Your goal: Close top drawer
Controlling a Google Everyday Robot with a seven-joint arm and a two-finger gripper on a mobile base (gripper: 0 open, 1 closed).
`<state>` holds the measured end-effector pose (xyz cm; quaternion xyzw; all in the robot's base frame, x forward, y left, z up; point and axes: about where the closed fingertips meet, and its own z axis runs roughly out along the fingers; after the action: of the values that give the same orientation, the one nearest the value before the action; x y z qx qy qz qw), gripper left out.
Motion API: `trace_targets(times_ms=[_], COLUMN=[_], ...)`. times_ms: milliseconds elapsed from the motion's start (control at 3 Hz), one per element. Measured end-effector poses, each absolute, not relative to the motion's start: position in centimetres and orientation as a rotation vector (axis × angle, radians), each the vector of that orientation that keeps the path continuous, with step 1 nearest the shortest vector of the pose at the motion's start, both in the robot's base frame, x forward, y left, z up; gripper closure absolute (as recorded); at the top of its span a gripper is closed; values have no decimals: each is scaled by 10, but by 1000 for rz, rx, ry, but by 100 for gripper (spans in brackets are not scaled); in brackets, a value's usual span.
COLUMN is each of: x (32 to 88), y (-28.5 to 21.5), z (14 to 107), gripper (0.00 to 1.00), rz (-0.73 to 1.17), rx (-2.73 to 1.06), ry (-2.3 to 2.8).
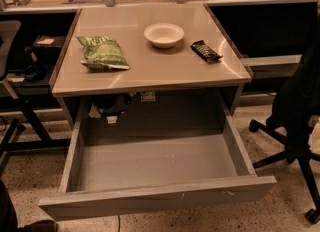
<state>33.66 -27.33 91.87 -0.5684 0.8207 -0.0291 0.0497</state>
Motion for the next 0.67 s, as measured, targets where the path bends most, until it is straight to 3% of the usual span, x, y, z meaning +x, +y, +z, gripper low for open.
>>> trace_targets(times_ms=[667], x=[313], y=[-259], z=[872], gripper=[100], rz=[29], rx=[-1703], ry=[2550])
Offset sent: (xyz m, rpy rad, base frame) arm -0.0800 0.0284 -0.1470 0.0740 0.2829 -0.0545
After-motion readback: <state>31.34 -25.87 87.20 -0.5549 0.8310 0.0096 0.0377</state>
